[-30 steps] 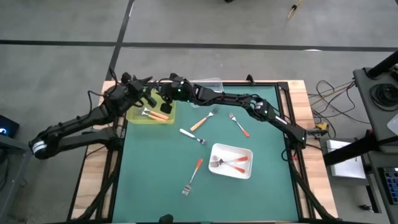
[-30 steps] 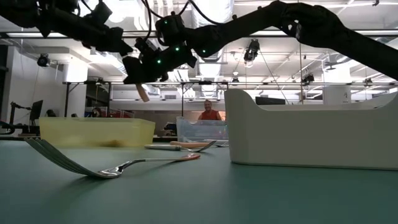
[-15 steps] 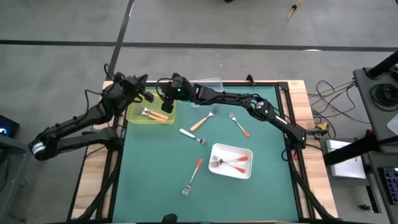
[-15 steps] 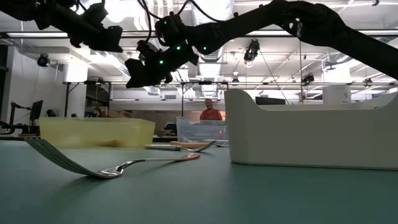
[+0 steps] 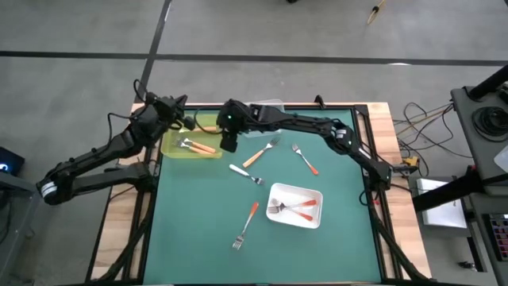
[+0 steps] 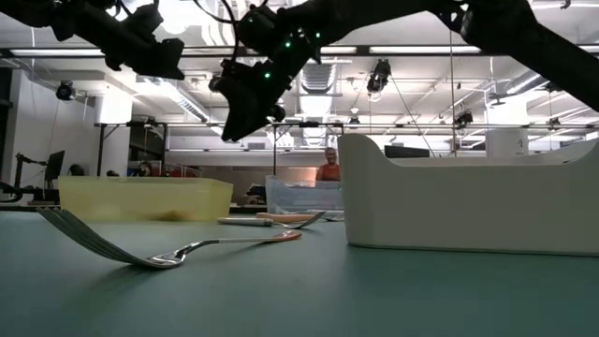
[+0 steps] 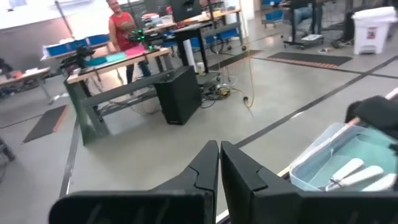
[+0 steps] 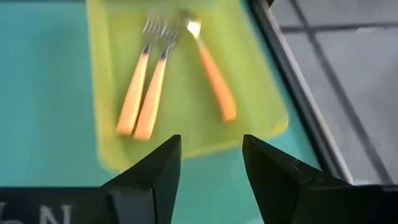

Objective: Sort silverware by color (type)
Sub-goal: Put the light orange into the yellow bin

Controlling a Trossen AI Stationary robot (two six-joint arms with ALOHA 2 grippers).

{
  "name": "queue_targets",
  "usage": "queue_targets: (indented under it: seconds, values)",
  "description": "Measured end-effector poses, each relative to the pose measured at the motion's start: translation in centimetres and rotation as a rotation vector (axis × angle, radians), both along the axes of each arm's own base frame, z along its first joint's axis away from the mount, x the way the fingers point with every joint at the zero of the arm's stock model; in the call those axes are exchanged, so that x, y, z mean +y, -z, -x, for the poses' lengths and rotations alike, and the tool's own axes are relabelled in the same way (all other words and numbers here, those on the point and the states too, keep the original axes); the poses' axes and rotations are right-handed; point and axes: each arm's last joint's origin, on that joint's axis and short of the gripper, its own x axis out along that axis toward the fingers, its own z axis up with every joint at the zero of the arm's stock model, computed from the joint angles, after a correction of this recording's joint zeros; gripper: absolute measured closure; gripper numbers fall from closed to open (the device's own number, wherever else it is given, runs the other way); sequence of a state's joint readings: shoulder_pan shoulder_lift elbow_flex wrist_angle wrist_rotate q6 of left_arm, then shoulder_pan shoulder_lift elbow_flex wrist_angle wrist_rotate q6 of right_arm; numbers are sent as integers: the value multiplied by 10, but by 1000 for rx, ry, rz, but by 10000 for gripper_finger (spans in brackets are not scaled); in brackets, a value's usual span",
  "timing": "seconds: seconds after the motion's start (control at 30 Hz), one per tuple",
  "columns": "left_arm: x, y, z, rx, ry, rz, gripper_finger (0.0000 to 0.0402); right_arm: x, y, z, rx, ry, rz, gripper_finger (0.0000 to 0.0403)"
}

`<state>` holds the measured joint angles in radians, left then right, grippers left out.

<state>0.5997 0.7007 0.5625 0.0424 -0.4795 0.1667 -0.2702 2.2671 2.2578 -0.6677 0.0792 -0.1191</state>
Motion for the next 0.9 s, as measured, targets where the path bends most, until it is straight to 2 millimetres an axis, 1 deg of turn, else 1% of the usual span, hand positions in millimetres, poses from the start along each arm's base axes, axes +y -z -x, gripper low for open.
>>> queue_targets:
  seconds: [0.17, 0.27, 0.43, 0.5, 0.67, 0.83, 0.9]
  values:
    - [-1, 1, -3, 18, 82, 3, 402, 10, 3, 8, 97, -13, -28, 250]
    - [-1, 2, -5, 29, 131, 0, 402, 13, 2, 13, 120, -16, -33, 257]
    - [0, 3, -7, 37, 144, 3, 402, 17, -6, 27, 108, -18, -27, 265]
    - [0, 3, -7, 39, 145, 3, 402, 20, -5, 35, 95, -22, -22, 266]
    - [1, 3, -8, 34, 146, 0, 402, 32, -8, 61, 2, -39, 4, 266]
    - [2, 4, -11, 34, 164, 4, 402, 41, -5, 92, -100, -47, 27, 266]
    - [3, 6, -13, 38, 195, 13, 402, 44, -6, 105, -150, -47, 41, 266]
